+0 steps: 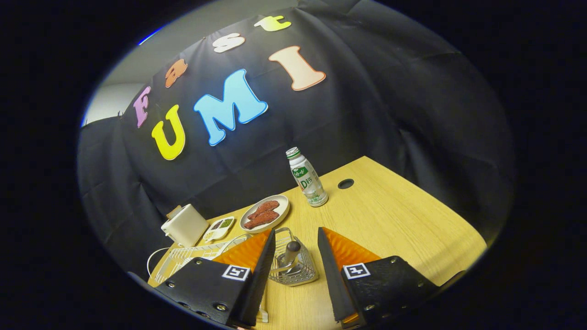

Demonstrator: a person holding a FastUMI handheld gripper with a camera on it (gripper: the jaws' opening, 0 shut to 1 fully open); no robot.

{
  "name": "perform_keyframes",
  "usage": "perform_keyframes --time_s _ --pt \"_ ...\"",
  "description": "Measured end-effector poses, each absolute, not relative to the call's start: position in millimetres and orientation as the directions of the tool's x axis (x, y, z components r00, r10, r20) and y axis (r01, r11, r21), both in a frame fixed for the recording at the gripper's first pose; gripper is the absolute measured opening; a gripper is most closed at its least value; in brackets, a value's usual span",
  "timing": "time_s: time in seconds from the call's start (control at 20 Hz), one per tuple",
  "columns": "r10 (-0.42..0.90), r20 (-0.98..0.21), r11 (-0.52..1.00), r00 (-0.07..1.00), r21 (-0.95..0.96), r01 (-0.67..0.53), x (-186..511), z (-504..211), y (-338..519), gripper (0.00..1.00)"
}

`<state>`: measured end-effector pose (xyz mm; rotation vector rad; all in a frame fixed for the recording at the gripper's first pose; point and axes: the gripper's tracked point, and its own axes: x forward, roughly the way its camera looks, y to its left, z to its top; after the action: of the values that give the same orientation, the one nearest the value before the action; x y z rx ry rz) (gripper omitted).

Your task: Take the plate from the dish rack, then take the spoon from the basket and place it into the plate.

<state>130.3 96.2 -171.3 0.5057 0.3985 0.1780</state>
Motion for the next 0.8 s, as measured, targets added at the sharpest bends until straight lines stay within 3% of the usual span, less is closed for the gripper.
perform_keyframes --time_s 0.15,0.2,0.3,0.4,0.45,0.8 --pt "0.271 -0.333 0.856 0.903 0.512 -0.069 136.7 -178.8 105.0 0.42" --pt "0.281 -0.342 0.852 0.897 0.520 -0.069 137.4 -181.6 105.3 0.41" --pt "0.273 -0.340 0.844 0.900 0.533 -0.054 143.3 -180.5 111.9 0.17" --pt "0.263 -0.349 0.842 0.899 0.538 -0.038 143.4 -176.8 106.4 0.17" --pt "0.260 -0.350 0.838 0.900 0.545 -0.030 147.4 -175.4 107.6 0.05" --pt "0.261 -0.349 0.853 0.900 0.521 -0.045 152.1 -162.0 110.0 0.05"
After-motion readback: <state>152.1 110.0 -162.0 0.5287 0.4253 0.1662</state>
